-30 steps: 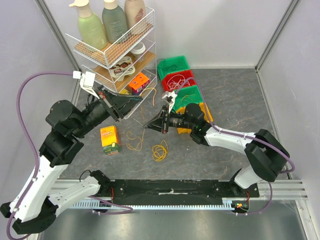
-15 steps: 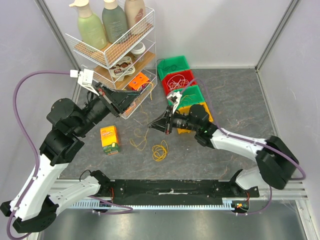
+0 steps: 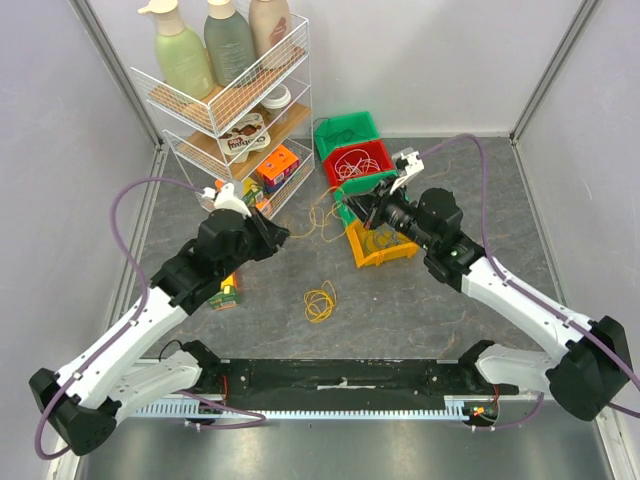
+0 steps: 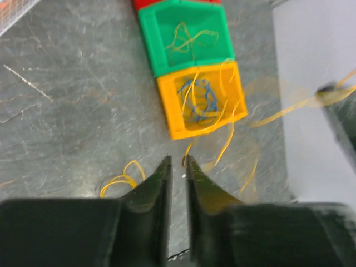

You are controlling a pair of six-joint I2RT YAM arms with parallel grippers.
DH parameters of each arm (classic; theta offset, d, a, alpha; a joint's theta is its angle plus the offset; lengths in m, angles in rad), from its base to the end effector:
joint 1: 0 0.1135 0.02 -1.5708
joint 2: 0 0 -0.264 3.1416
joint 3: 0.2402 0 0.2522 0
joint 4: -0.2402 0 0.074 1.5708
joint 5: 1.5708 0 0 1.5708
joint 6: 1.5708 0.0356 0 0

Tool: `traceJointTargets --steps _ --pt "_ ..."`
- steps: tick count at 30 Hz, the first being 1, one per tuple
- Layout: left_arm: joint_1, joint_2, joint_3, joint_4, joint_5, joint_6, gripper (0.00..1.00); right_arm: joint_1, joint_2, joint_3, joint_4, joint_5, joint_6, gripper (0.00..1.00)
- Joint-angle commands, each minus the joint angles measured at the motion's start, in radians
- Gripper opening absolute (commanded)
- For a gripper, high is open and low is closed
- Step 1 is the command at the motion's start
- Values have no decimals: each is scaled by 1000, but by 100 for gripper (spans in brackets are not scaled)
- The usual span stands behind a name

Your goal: Untangle the cables

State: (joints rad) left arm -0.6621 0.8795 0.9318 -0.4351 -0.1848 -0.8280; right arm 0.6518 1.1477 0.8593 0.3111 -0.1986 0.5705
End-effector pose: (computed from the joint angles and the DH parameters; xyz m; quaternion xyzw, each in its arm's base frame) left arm 0.1573 -0.1143 0.3489 -0.1198 0.8181 -0.3216 0.4615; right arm 0.2123 0.1708 0.3445 -0.0991 0.6921 0.4651 0.5430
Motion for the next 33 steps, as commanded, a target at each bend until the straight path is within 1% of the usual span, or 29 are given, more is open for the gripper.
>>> traceJointTargets --steps 1,2,4,5,8,13,15,21,26,29,33 --pt "13 25 -16 78 97 -57 35 -38 72 98 -46 79 -60 0" --pt "16 36 -10 75 119 -46 46 -52 90 116 -50 79 -67 0" --pt "22 49 4 58 146 -17 62 -79 130 153 -79 94 -78 0" --pt "24 52 10 41 145 -7 66 -98 150 168 -96 103 -83 0" --pt "29 32 10 3 125 33 71 -148 196 202 -104 90 -90 0" --pt "30 -57 -48 -8 107 67 74 -195 303 262 -89 42 -173 0" --pt "30 -95 -71 -8 100 75 75 -224 357 286 -58 -14 -205 0" --pt "30 -145 -96 -40 99 76 75 -305 487 297 12 -133 -227 0" --pt "30 -154 -119 -39 123 78 75 -360 474 233 14 -114 -268 0" --pt "30 -145 -133 -24 140 81 75 -415 457 198 7 -107 -270 0" --pt "32 -122 -140 -4 168 81 75 -431 449 195 -59 -19 -330 0"
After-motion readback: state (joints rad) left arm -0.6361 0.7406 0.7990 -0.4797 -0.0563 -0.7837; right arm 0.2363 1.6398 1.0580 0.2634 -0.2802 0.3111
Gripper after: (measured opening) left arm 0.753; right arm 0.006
